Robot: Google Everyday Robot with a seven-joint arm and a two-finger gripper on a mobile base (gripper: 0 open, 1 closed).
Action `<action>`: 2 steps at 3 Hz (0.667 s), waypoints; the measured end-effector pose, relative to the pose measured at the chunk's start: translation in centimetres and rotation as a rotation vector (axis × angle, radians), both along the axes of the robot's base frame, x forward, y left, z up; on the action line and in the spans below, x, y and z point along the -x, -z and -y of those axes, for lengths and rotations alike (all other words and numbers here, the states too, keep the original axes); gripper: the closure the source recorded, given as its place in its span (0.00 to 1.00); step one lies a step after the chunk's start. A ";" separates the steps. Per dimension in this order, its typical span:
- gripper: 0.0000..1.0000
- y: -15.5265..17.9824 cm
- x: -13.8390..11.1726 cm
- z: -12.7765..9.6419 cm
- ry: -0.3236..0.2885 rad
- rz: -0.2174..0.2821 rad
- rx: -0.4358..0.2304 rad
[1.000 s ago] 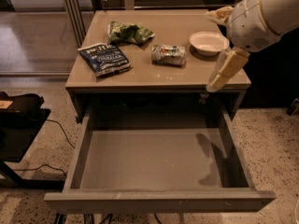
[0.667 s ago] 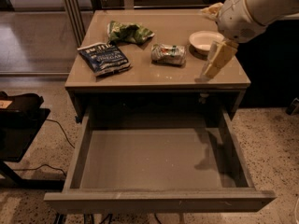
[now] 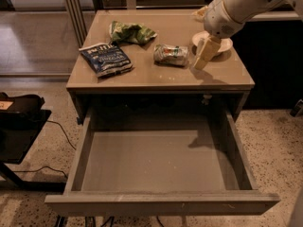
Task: Place 7up can into top drawer
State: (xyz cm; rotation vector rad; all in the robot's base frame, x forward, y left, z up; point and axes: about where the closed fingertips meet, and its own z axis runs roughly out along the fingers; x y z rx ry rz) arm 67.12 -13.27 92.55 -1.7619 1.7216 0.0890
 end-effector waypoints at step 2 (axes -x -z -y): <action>0.00 3.4 -4.0 -1.8 -0.015 -0.058 -0.053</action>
Offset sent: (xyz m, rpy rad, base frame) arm 0.0629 0.0242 -0.0451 0.0924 0.0845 0.0198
